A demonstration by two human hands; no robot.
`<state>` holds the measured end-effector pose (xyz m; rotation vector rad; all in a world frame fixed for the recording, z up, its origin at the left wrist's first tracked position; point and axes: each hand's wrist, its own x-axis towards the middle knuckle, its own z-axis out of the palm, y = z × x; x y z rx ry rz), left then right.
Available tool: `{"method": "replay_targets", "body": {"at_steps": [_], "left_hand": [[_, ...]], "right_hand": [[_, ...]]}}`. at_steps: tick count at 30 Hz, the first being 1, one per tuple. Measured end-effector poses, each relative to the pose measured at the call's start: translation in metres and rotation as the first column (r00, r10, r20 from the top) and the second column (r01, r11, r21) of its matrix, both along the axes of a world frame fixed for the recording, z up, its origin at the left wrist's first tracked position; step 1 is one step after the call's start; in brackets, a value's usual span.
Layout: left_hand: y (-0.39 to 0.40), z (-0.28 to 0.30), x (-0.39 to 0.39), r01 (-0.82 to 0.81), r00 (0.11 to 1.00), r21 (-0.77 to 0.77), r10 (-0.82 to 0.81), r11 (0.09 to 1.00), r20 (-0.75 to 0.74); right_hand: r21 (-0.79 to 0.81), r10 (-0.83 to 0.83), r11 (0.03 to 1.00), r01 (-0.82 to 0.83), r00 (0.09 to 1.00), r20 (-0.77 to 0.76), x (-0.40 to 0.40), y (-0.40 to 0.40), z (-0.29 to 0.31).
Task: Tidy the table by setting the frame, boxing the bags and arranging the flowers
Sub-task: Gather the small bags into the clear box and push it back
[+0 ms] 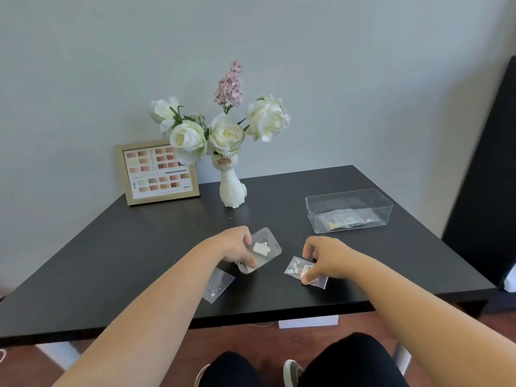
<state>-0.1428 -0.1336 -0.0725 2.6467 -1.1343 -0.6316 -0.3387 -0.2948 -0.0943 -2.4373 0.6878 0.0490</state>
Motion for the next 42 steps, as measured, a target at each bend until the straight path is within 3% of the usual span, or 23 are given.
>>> {"method": "replay_targets", "body": {"at_steps": [5, 11, 15, 20, 25, 35, 39, 42], "left_hand": [[-0.016, 0.0, 0.002, 0.031, 0.999, -0.222, -0.026, 0.975, 0.024], [-0.057, 0.024, -0.008, 0.072, 0.995, -0.47, -0.027, 0.88, 0.101], [-0.087, 0.031, -0.018, 0.134, 0.983, -0.555, -0.041, 0.821, 0.176], [-0.123, 0.031, -0.037, 0.225, 0.967, -0.608, -0.099, 0.762, 0.234], [-0.156, 0.021, -0.053, 0.332, 0.931, -0.571, -0.165, 0.751, 0.326], [-0.186, -0.006, -0.052, 0.287, 0.946, -0.448, -0.177, 0.846, 0.272], [-0.19, -0.018, -0.052, 0.328, 0.897, -0.259, -0.214, 0.909, 0.386], [-0.188, -0.025, -0.048, 0.293, 0.89, -0.226, -0.178, 0.929, 0.42]], "right_hand": [[0.137, 0.001, 0.991, -0.003, 1.0, 0.013, -0.008, -0.016, -0.003], [0.128, 0.045, 0.989, -0.076, 0.973, 0.226, -0.016, -0.028, -0.003], [0.051, -0.08, 0.997, 0.064, 0.895, 0.438, -0.025, -0.058, 0.026], [0.05, -0.233, 0.967, 0.248, 0.795, 0.561, -0.035, -0.111, 0.056], [0.09, -0.344, 0.928, 0.361, 0.742, 0.575, -0.033, -0.144, 0.052], [-0.014, -0.312, 0.931, 0.365, 0.816, 0.486, -0.035, -0.166, 0.017], [-0.075, -0.297, 0.931, 0.357, 0.862, 0.41, -0.031, -0.171, 0.012], [-0.134, -0.308, 0.917, 0.376, 0.88, 0.362, -0.027, -0.172, 0.009]]}}
